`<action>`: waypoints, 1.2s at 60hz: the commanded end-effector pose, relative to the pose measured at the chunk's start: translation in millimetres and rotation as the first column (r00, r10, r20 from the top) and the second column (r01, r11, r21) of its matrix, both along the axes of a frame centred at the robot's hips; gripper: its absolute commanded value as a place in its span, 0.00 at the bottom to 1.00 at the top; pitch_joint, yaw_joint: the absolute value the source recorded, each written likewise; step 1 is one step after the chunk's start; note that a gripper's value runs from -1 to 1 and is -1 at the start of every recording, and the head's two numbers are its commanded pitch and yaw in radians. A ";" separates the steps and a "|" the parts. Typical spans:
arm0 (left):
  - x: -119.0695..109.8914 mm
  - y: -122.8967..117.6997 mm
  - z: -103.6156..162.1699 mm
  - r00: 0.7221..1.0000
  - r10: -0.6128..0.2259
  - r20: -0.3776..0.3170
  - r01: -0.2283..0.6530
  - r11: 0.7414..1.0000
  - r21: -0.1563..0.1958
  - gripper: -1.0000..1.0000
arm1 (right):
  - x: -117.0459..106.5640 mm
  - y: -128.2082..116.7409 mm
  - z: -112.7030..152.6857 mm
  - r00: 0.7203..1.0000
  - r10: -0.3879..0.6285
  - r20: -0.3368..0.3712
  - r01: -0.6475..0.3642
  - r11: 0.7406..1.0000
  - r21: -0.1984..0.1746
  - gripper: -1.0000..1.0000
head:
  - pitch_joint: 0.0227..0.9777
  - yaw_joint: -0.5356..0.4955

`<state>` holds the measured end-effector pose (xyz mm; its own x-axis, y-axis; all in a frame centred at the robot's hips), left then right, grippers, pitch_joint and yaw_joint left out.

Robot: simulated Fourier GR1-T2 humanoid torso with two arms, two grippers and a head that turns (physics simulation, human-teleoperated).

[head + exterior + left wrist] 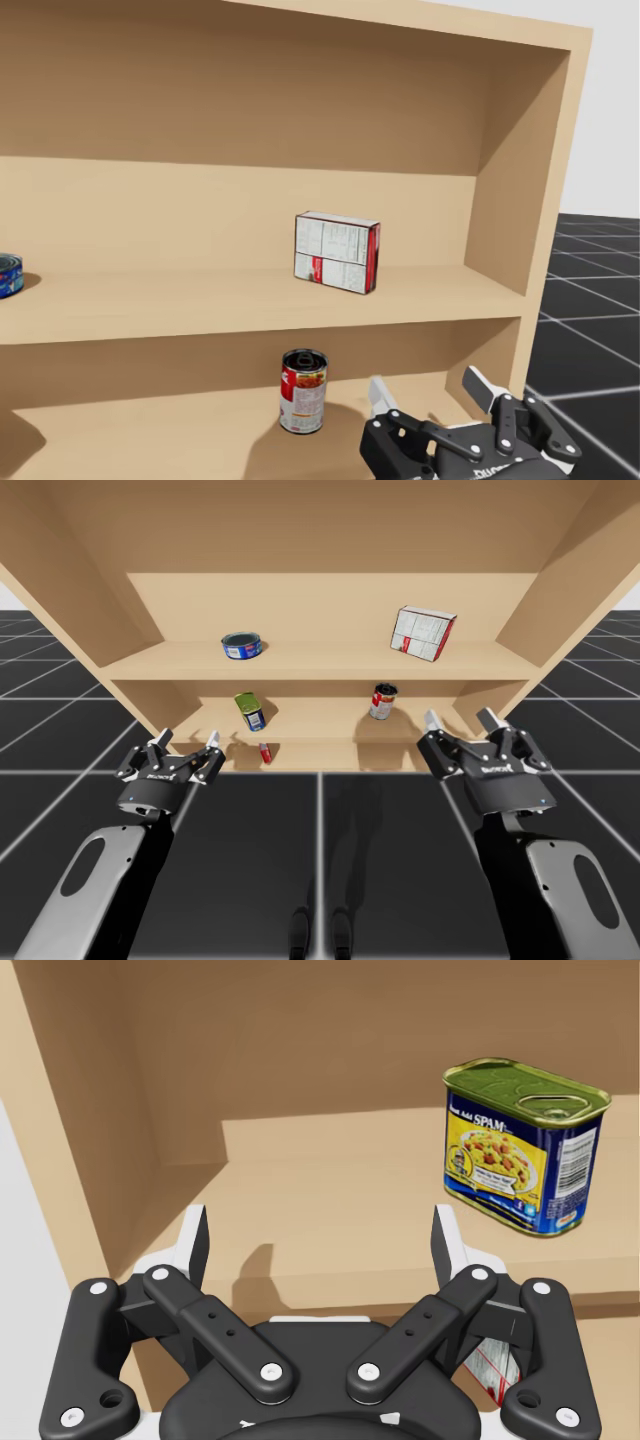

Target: Look through the shelves, find the pudding box, and take it.

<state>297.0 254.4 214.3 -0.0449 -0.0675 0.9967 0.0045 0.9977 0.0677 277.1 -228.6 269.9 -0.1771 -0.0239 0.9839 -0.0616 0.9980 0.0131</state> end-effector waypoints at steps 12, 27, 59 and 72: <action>0.9 2.0 -0.1 1.000 0.002 0.001 -0.002 1.000 -0.002 0.00 | -31.3 8.6 54.9 0.998 0.057 0.032 -0.054 0.995 -0.088 0.00 | 0.24 0.24; 1.3 3.4 -0.7 1.000 0.014 0.013 -0.015 1.000 0.007 0.00 | -20.1 5.1 81.3 0.990 0.131 0.050 -0.126 0.988 -0.089 0.00 | 0.24 0.24; 1.4 5.5 -1.8 1.000 0.022 0.015 -0.023 1.000 0.006 0.00 | 47.3 6.0 107.7 0.957 0.288 -0.031 -0.289 0.955 -0.068 0.00 | 0.25 0.25; 1.2 7.4 -1.3 1.000 0.026 0.012 -0.026 1.000 -0.001 0.00 | 73.4 9.5 108.0 0.956 0.284 -0.072 -0.290 0.953 -0.084 0.00 | 0.26 0.26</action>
